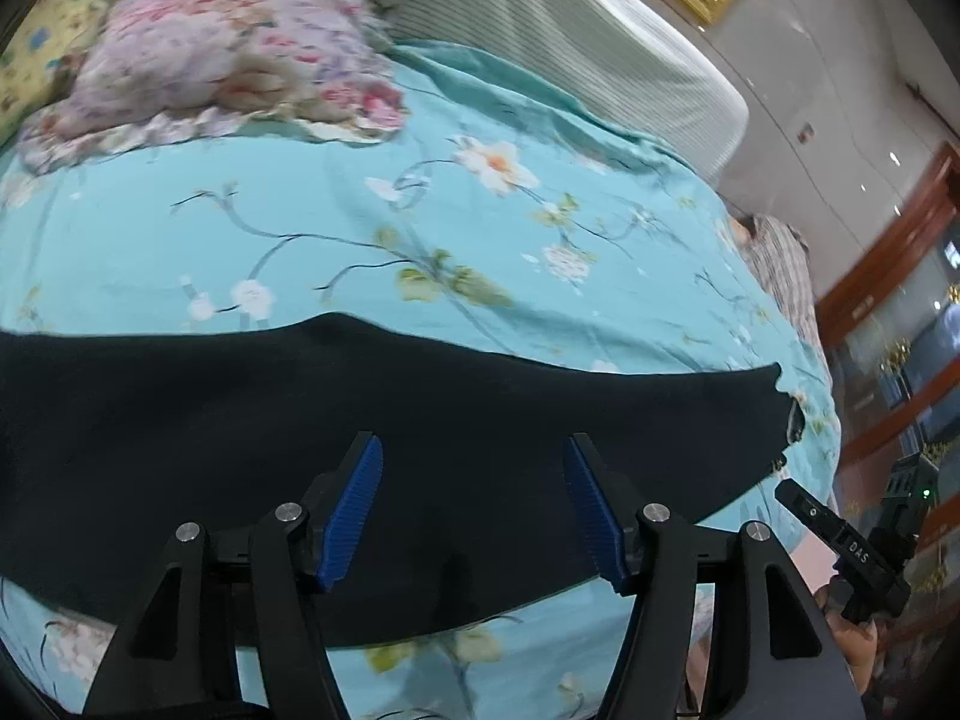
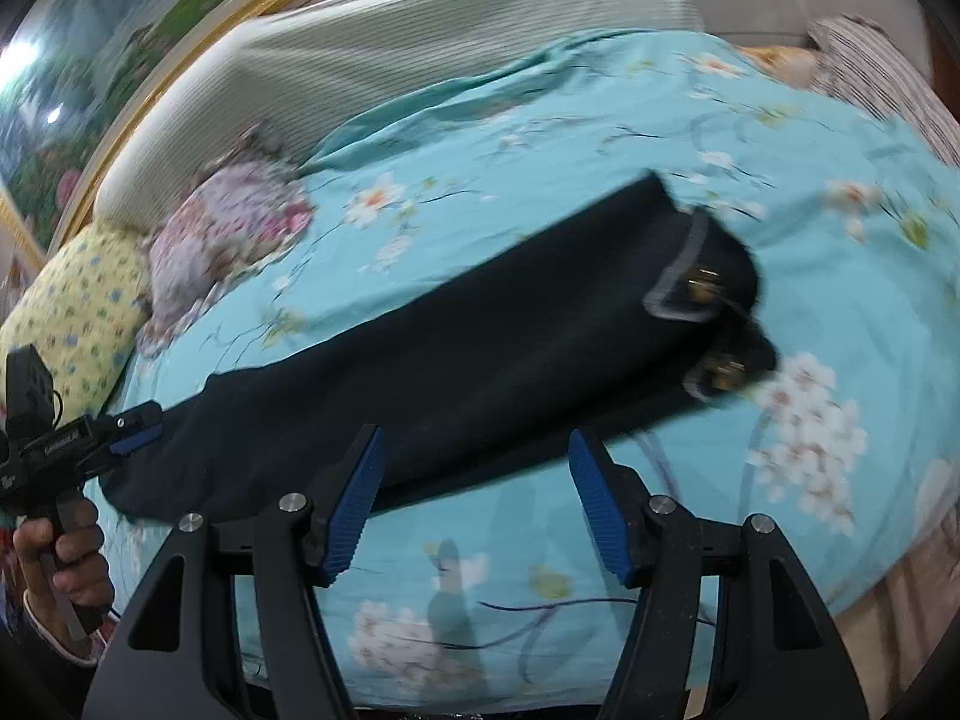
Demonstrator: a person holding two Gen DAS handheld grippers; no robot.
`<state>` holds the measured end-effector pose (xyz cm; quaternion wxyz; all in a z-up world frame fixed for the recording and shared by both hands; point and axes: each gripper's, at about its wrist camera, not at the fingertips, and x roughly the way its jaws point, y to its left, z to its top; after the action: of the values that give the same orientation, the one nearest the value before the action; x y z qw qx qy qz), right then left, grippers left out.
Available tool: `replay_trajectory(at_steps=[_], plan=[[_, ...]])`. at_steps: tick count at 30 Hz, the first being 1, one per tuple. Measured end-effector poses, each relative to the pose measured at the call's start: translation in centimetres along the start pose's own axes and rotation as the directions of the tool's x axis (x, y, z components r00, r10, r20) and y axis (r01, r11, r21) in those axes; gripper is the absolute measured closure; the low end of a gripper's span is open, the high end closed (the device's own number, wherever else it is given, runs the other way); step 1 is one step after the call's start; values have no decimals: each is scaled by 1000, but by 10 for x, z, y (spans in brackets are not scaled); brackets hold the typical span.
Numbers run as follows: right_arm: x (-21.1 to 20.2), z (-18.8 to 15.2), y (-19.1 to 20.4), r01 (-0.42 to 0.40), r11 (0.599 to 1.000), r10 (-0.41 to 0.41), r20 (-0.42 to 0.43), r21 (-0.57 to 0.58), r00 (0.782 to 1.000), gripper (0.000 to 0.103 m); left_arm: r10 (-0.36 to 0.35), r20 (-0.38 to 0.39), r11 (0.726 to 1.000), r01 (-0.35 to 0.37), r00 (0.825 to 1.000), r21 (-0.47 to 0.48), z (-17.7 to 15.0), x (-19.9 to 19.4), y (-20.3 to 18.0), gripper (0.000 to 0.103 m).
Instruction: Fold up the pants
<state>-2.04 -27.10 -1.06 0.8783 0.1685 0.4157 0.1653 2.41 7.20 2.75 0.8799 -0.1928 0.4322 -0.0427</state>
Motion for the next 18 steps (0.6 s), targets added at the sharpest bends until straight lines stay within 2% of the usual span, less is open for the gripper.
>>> replay_trajectory(at_steps=[4,10,18], plan=[[-3,2,-19,11,998,-12,16,64,1000,38,-15,-18,999,16,1000,52,8,10,-23,37],[-5,4,-39,6,987,-12,34,160,999,30,-44,-53,991,50,998,126,21,29,-53,35],[1,9,-73,-43,939,25,57,341,998,29,-89,-159,965,125,983,232,36,67,-95,33]])
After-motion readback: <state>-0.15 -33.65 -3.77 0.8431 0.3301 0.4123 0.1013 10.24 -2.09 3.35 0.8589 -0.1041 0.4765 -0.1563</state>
